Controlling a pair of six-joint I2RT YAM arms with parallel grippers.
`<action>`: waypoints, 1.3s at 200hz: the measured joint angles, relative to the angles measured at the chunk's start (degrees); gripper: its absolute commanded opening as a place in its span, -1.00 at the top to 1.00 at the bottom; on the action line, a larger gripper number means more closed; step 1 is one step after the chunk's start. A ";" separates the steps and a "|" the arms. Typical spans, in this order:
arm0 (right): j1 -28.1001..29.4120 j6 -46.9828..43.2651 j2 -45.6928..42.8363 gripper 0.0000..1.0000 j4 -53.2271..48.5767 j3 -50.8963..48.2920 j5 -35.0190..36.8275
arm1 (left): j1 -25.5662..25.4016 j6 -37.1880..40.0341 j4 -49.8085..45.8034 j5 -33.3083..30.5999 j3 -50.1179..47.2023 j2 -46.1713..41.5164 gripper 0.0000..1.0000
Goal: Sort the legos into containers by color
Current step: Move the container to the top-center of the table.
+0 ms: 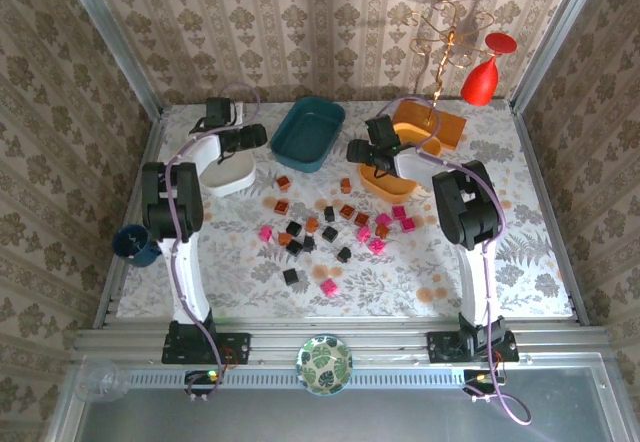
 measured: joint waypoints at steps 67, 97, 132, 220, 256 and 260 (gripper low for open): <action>0.76 3.08 9.46 -0.69 5.53 16.20 -8.66 | -0.04 -4.74 4.39 17.44 18.36 13.90 -0.70; 0.63 4.59 15.02 -0.71 5.05 23.98 -11.21 | -0.68 -6.82 4.20 24.13 26.86 18.95 -0.69; -0.28 4.50 16.09 -0.72 3.37 25.62 -15.54 | -2.45 -6.78 2.60 28.57 27.08 19.17 -0.69; -3.45 -7.43 10.32 -0.73 -6.14 19.10 -22.88 | -8.28 -15.19 15.34 21.11 -9.60 -0.90 -0.74; -3.74 -9.42 10.62 -0.72 -8.41 20.65 -24.76 | -10.10 -19.52 20.09 15.30 -12.31 -1.79 -0.78; -3.76 -9.51 11.04 -0.72 -9.03 21.64 -25.09 | -10.14 -19.78 20.31 14.86 -12.28 -1.79 -0.78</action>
